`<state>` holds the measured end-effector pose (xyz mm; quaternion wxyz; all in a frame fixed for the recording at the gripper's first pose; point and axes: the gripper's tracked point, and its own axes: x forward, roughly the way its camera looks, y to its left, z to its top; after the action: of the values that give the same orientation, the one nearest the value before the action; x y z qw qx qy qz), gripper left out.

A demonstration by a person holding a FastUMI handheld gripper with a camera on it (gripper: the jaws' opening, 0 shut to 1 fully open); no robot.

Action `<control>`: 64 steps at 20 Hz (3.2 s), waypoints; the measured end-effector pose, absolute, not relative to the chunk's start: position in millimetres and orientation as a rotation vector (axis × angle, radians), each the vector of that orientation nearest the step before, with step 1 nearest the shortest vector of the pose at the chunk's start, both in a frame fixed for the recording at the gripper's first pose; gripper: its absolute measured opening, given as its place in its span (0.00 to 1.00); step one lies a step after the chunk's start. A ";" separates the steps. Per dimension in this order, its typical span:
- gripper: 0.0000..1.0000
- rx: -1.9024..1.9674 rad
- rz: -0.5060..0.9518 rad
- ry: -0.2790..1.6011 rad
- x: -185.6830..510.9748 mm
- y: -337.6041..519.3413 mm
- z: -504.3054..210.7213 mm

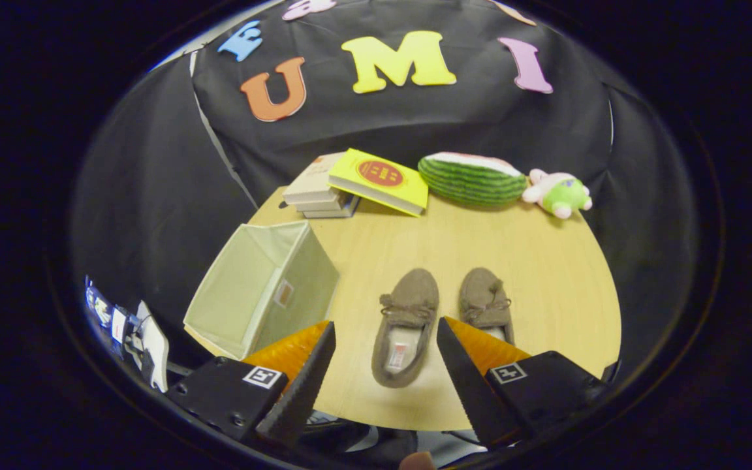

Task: Open the storage box then place both shoes into the box .Put the left shoe in first, then the right shoe, with the right side of both shoes facing outward in a uniform manner.

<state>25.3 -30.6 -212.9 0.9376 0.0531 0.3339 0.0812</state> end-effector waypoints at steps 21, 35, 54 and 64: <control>0.35 0.279 0.042 0.916 69.0 -54.0 -357.2; 0.06 0.457 -0.007 0.946 62.7 -48.5 -349.9; 0.06 0.622 0.150 0.787 28.4 123.0 -148.2; 0.06 0.551 0.112 0.911 53.8 233.6 -222.7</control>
<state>53.8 233.6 -222.7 0.8601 0.2626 0.4341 0.0533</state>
